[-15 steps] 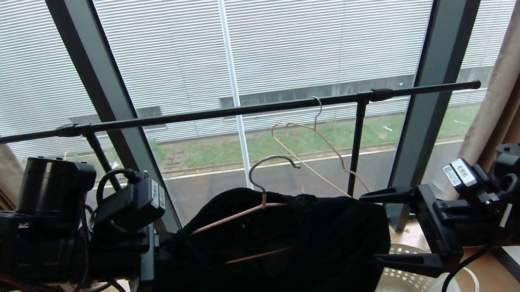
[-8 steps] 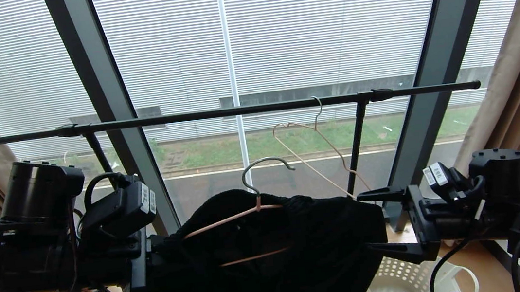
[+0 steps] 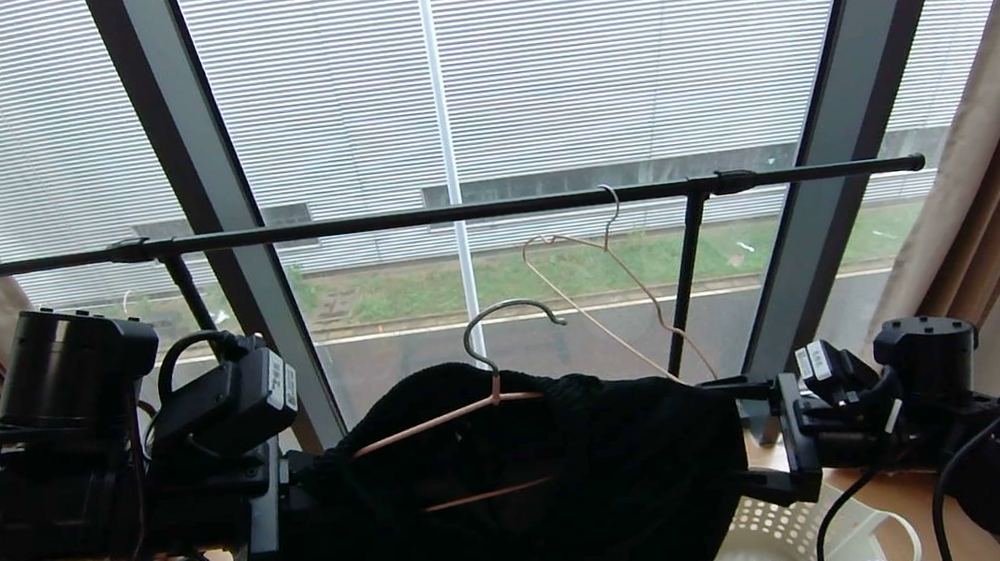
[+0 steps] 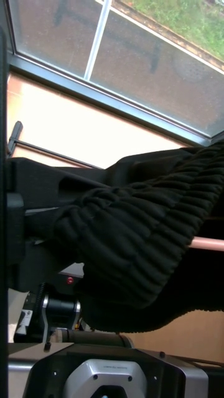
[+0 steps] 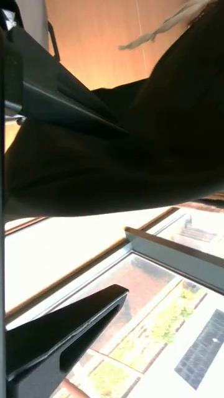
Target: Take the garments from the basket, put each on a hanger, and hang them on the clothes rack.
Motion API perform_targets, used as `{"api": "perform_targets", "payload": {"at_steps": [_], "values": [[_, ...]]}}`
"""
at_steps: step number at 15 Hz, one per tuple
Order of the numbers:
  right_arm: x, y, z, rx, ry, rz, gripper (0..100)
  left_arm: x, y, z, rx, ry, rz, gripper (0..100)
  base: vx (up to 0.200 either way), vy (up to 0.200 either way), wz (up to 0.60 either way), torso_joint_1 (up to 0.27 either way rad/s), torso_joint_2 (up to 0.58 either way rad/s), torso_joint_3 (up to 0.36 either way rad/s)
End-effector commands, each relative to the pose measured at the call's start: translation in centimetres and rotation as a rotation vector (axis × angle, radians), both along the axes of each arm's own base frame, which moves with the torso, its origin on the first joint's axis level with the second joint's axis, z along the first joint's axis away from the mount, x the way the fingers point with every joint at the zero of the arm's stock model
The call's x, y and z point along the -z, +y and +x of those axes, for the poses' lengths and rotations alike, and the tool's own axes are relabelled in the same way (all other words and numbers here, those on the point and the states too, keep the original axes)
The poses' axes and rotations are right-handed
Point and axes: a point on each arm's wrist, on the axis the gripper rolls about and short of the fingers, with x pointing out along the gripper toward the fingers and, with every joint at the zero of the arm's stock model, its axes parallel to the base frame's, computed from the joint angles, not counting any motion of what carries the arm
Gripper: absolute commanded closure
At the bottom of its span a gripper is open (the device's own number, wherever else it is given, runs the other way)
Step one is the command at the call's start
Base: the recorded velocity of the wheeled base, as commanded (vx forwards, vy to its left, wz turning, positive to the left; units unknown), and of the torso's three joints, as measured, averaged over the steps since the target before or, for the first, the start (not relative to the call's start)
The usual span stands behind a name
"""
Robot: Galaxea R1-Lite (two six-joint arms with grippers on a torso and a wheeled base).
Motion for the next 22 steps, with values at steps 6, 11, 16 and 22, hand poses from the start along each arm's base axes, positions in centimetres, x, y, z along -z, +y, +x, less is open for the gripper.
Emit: {"api": "perform_targets", "payload": {"at_steps": [6, 11, 16, 22], "values": [[0.9, -0.9, 0.6, 0.029, 0.019, -0.001, 100, 0.0, 0.0, 0.0, 0.001, 0.001, 0.000, 100, 0.000, 0.000, 0.00, 0.000, 0.00, 0.000], [0.6, -2.6, 1.1, 0.083, -0.001, 0.000, 100, -0.3, 0.1, -0.2, -0.001, -0.011, -0.003, 100, 0.000, 0.000, 0.00, 0.000, 0.00, 0.000], [0.8, -3.9, 2.0, 0.124, -0.005, 0.003, 100, -0.2, 0.2, -0.2, -0.005, -0.010, -0.003, 100, 0.000, 0.000, 0.00, 0.000, 0.00, 0.000], [1.4, -5.0, 2.7, 0.157, 0.006, 0.008, 100, -0.3, 0.3, -0.1, -0.013, -0.013, -0.004, 100, 0.000, 0.000, 0.00, 0.000, 0.00, 0.000]]}}
